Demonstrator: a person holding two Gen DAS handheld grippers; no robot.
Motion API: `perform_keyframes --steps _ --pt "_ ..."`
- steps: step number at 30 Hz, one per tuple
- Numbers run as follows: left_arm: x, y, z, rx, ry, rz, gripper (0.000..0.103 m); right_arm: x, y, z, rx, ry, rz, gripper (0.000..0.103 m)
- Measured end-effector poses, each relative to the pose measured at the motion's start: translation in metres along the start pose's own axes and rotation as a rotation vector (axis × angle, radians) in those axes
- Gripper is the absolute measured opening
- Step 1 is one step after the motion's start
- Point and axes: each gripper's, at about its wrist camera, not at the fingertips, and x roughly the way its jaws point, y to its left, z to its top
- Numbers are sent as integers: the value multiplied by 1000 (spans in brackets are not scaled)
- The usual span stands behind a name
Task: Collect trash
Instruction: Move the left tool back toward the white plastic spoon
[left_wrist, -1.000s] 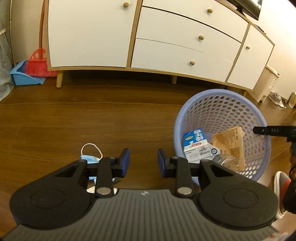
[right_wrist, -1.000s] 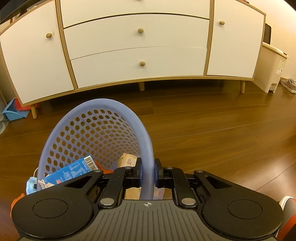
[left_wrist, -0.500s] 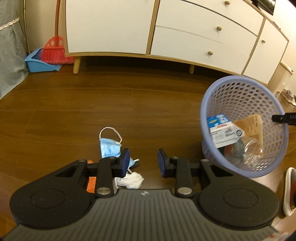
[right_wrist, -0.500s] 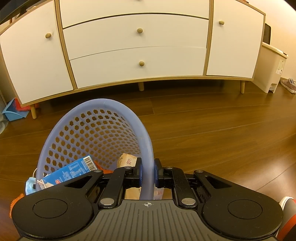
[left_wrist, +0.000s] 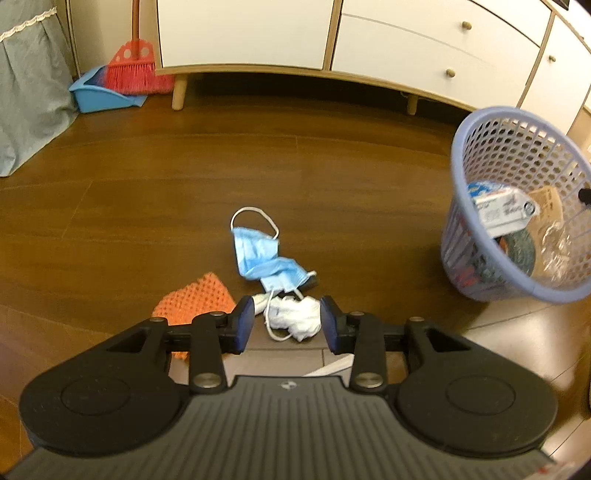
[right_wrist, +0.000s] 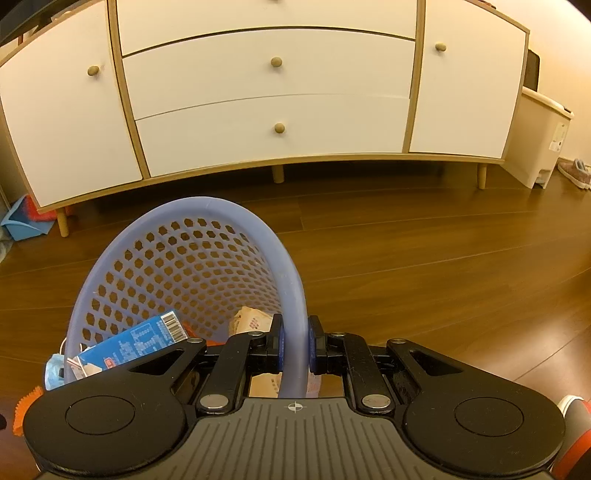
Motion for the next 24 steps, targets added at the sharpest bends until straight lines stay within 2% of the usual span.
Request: perform_keyframes --steps 11,24 --pt "31 26 -56 3 95 28 35 2 -4 -3 4 -2 -9 8" --pt "78 46 -80 -93 181 85 34 2 -3 -3 -1 -11 -9 8"
